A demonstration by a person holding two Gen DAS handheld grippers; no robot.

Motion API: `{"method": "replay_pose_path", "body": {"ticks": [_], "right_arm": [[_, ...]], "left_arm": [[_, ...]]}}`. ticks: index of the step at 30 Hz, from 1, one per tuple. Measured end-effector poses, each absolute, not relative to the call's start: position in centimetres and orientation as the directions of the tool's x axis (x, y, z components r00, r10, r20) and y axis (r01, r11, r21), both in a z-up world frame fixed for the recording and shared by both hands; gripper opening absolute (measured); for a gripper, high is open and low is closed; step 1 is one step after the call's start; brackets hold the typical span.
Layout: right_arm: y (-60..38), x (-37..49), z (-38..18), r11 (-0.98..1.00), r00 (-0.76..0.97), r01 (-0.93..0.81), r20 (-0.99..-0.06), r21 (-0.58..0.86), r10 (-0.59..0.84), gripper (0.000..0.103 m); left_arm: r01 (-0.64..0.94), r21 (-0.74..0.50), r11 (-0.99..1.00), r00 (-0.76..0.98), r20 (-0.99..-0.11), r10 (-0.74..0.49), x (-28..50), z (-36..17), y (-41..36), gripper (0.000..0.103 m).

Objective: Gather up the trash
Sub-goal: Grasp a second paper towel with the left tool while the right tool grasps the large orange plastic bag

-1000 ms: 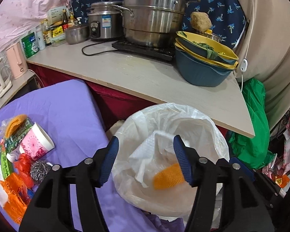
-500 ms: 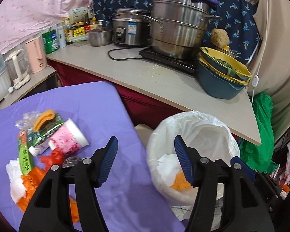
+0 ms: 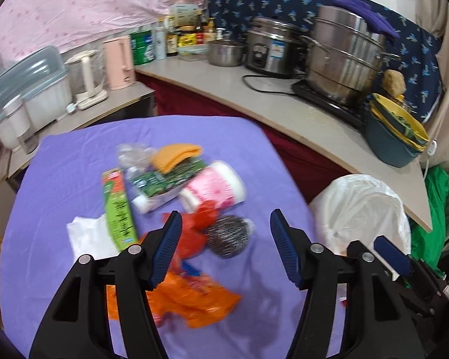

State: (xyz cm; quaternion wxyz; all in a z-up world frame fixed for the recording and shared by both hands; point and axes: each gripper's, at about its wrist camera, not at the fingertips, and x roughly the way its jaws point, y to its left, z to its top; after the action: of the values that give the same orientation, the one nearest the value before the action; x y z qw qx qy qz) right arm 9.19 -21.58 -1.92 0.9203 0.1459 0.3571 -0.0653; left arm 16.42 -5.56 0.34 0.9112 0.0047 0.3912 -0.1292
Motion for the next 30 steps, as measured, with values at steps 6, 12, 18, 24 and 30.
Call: {"method": "replay_pose_path", "body": {"ticks": [6, 12, 18, 24, 30], "right_arm": [[-17.9, 9.8, -3.0, 0.961, 0.716, 0.17, -0.698, 0.219, 0.032, 0.055], [-14.8, 10.5, -4.2, 0.971, 0.691, 0.117, -0.719, 0.209, 0.071, 0.06], [-11.8, 11.2, -5.9, 0.974, 0.653, 0.072, -0.748, 0.213, 0.116, 0.062], [-9.1, 12.0, -7.5, 0.979, 0.618, 0.023, -0.773, 0.202, 0.145, 0.062], [-7.8, 13.2, -9.3, 0.984, 0.587, 0.008, -0.797, 0.18, 0.141, 0.062]], "left_arm": [[0.129, -0.079, 0.988, 0.651, -0.745, -0.145, 16.6, -1.5, -0.1, 0.069], [0.048, -0.076, 0.996, 0.632, -0.769, -0.09, 16.4, -3.1, 4.2, 0.074], [-0.008, -0.083, 0.997, 0.611, -0.79, -0.061, 16.5, -4.5, 7.7, 0.079], [-0.056, -0.104, 0.993, 0.583, -0.811, -0.052, 17.0, -5.8, 10.2, 0.081], [-0.071, -0.113, 0.991, 0.555, -0.83, -0.055, 17.9, -7.4, 11.3, 0.087]]}}
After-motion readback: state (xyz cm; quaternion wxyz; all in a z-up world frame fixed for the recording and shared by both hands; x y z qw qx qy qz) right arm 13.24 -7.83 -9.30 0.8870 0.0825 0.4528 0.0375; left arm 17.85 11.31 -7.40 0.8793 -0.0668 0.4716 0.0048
